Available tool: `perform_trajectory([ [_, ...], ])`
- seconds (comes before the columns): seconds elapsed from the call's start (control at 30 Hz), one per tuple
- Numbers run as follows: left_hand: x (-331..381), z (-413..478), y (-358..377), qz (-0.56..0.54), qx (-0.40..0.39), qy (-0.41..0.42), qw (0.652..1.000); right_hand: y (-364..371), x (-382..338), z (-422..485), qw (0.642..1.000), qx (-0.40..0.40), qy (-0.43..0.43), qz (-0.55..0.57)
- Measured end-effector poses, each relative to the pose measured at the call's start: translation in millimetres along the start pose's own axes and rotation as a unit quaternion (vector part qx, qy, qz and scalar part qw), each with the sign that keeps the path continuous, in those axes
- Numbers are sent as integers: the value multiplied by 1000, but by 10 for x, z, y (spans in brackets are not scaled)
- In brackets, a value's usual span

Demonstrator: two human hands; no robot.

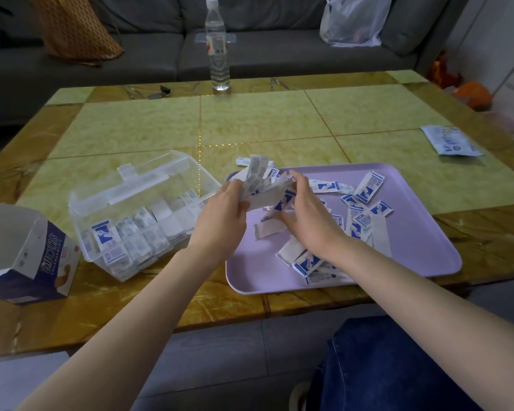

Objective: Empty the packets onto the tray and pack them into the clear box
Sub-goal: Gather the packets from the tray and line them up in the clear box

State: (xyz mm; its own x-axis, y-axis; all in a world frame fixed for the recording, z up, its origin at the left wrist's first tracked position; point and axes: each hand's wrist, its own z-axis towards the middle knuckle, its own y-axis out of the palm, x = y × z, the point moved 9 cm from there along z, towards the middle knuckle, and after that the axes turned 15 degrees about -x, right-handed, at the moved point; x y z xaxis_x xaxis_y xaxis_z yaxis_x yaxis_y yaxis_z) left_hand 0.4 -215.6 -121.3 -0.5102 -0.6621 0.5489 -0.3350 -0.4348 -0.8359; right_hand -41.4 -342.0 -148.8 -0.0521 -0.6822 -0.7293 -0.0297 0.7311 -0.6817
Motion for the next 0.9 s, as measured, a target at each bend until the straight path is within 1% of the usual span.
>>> perform_trajectory([
  [0.03, 18, -3, 42, -1, -14, 8, 1000, -22, -18, 2, 1000, 15, -5, -5],
  [0.1, 31, -8, 172, 4, -55, 19, 998, -28, -22, -8, 1000, 18, 3, -25],
  [0.27, -41, -47, 565, 45, -163, -9, 986, 151, 61, -72, 996, -54, 26, -63],
  [0.33, -44, -48, 639, 67, -182, -19, 981, 200, 120, -79, 995, -67, 32, -73],
  [0.37, -42, -40, 647, 69, -179, -21, 981, 196, 141, -78, 994, -63, 36, -82],
  [0.43, -33, -11, 602, 53, -162, -28, 985, 87, 153, -78, 993, -17, 51, -103],
  [0.5, -86, 26, 555, 21, -150, -51, 987, -92, 122, -114, 991, 58, 57, -104],
  [0.57, -156, 43, 510, -21, -144, -76, 986, -230, 25, -171, 988, 118, 41, -92],
  [0.63, -201, 49, 498, -51, -145, -91, 984, -235, -101, -212, 988, 137, 0, -70],
  [0.7, -190, 49, 523, -79, -158, -103, 979, -98, -211, -244, 991, 115, -55, -51],
  [0.77, -178, 68, 537, -128, -160, -109, 973, 108, -280, -263, 992, 66, -99, -52],
  [0.87, -188, 51, 572, -195, -178, -128, 956, 281, -260, -269, 992, 16, -114, -45],
  [0.9, -212, 49, 557, -216, -165, -134, 953, 300, -238, -261, 993, 7, -110, -44],
])
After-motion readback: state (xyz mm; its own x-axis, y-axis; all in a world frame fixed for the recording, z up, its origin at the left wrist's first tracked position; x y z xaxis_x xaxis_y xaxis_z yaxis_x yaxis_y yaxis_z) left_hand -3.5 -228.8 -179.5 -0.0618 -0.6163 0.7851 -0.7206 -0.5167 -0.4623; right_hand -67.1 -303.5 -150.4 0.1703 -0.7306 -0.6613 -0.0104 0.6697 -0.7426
